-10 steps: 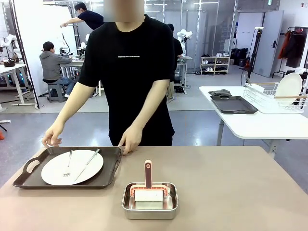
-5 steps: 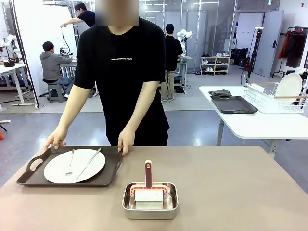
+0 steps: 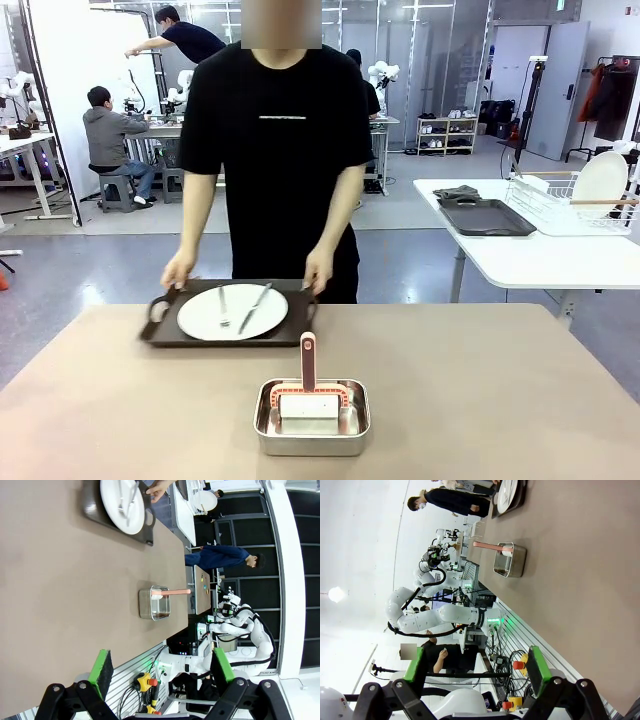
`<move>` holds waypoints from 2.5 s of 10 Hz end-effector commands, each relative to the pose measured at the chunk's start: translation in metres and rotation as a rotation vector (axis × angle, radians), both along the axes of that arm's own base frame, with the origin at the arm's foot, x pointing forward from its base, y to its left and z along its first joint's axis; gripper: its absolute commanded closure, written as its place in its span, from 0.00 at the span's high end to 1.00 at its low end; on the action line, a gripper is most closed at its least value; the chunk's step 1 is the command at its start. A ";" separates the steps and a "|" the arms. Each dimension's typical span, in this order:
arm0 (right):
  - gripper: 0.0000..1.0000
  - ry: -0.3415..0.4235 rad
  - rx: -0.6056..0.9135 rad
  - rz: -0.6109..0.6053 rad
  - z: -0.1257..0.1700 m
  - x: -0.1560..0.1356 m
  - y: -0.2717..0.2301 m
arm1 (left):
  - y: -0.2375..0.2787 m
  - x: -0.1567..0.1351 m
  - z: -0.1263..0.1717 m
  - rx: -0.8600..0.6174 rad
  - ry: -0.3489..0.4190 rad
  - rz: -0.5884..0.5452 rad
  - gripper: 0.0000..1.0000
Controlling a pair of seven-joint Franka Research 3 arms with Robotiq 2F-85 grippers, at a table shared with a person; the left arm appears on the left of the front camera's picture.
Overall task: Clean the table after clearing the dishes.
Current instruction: When the right (or left) Handle tray is removed, use the right hand (or left hand) to clean the right (or left) side of the table with the Lint Roller.
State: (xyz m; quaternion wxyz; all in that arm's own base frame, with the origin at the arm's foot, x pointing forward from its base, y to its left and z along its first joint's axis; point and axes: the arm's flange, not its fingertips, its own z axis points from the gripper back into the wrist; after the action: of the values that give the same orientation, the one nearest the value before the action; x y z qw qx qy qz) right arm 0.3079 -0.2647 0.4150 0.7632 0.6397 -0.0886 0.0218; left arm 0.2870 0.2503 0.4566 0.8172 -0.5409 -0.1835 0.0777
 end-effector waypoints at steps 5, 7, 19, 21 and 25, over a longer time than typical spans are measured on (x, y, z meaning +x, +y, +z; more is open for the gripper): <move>1.00 -0.001 -0.003 -0.001 0.003 -0.001 0.001 | 0.001 -0.001 0.002 0.003 -0.004 0.005 1.00; 1.00 -0.001 -0.003 -0.001 0.003 -0.001 0.001 | 0.001 -0.001 0.002 0.003 -0.004 0.005 1.00; 1.00 -0.001 -0.003 -0.001 0.003 -0.001 0.001 | -0.110 0.079 0.104 0.525 -0.163 -0.462 1.00; 1.00 -0.001 -0.003 -0.001 0.003 -0.001 0.001 | -0.214 0.112 0.137 0.792 -0.295 -0.756 1.00; 1.00 -0.001 -0.003 -0.001 0.003 -0.001 0.001 | -0.366 0.134 0.118 1.076 -0.547 -1.084 1.00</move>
State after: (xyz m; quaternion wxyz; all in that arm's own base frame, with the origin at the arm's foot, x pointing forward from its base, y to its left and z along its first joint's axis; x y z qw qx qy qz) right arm 0.3088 -0.2645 0.4146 0.7632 0.6398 -0.0877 0.0220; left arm 0.4140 -0.1218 0.5928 0.8334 -0.1449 -0.0576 -0.5302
